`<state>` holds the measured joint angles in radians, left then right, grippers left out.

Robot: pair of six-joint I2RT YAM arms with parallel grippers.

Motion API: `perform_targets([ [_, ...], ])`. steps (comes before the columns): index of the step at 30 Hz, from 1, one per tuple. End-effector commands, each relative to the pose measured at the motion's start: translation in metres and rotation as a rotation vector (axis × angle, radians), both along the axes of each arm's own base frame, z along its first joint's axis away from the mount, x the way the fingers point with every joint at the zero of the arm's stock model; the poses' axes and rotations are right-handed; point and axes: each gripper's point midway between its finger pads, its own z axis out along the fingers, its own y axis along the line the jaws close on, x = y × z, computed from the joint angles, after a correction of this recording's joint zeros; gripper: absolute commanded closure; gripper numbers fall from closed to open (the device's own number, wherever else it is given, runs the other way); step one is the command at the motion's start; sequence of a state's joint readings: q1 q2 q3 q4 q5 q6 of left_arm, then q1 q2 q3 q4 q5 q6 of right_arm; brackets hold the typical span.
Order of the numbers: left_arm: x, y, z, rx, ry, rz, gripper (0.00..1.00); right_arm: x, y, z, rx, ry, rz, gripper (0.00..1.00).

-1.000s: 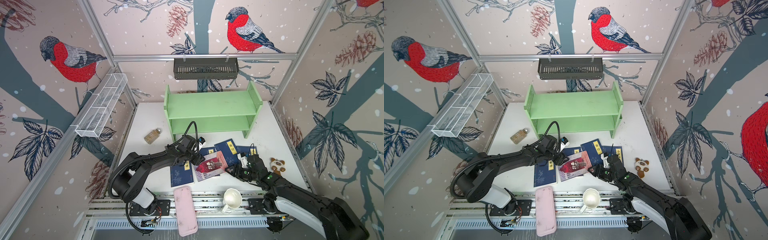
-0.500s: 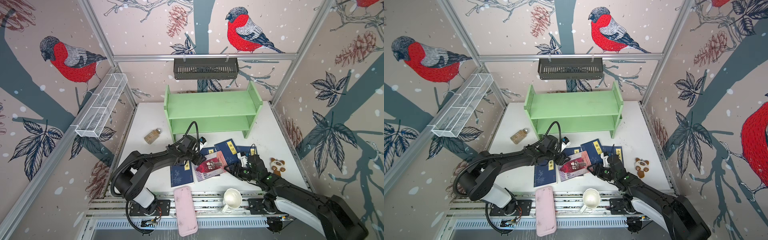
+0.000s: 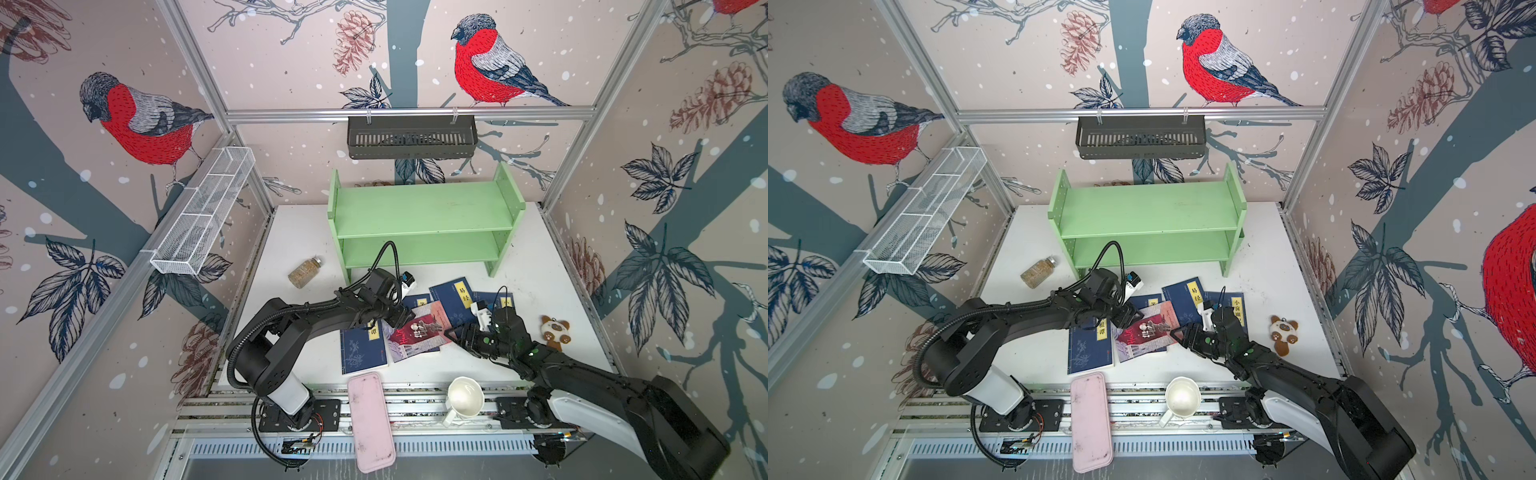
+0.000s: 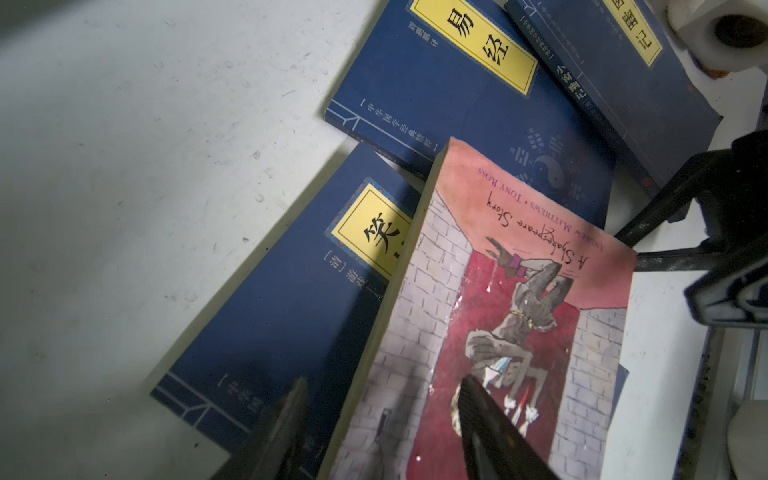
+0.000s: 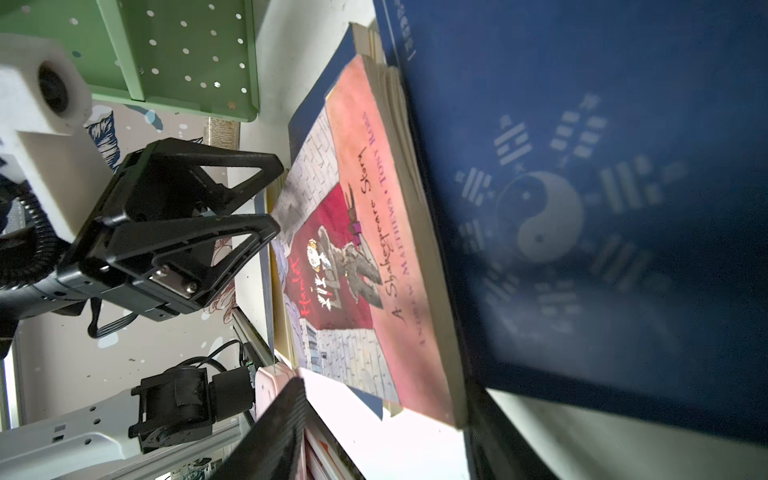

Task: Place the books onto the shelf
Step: 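Grasp the Hamlet paperback's edge with the right gripper while the left gripper hovers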

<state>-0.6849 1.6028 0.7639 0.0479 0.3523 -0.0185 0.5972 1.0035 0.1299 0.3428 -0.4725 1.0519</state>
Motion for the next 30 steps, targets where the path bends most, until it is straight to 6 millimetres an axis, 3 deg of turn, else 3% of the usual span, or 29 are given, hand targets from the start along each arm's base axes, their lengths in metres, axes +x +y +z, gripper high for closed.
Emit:
perform_targets([
  [1, 0.001, -0.008, 0.005, -0.036, -0.011, -0.026, 0.41, 0.007, 0.009, 0.017, 0.052, -0.045, 0.001, 0.39],
  [14, 0.000, -0.009, -0.003, -0.010, 0.017, -0.034, 0.40, 0.011, 0.009, 0.015, 0.046, -0.063, -0.011, 0.40],
  [24, -0.010, -0.017, -0.010, -0.015, 0.043, -0.070, 0.43, 0.014, 0.014, 0.016, 0.057, -0.085, -0.004, 0.45],
  [30, -0.014, -0.020, -0.012, -0.016, 0.041, -0.086, 0.43, 0.017, 0.014, 0.017, 0.059, -0.104, -0.011, 0.56],
])
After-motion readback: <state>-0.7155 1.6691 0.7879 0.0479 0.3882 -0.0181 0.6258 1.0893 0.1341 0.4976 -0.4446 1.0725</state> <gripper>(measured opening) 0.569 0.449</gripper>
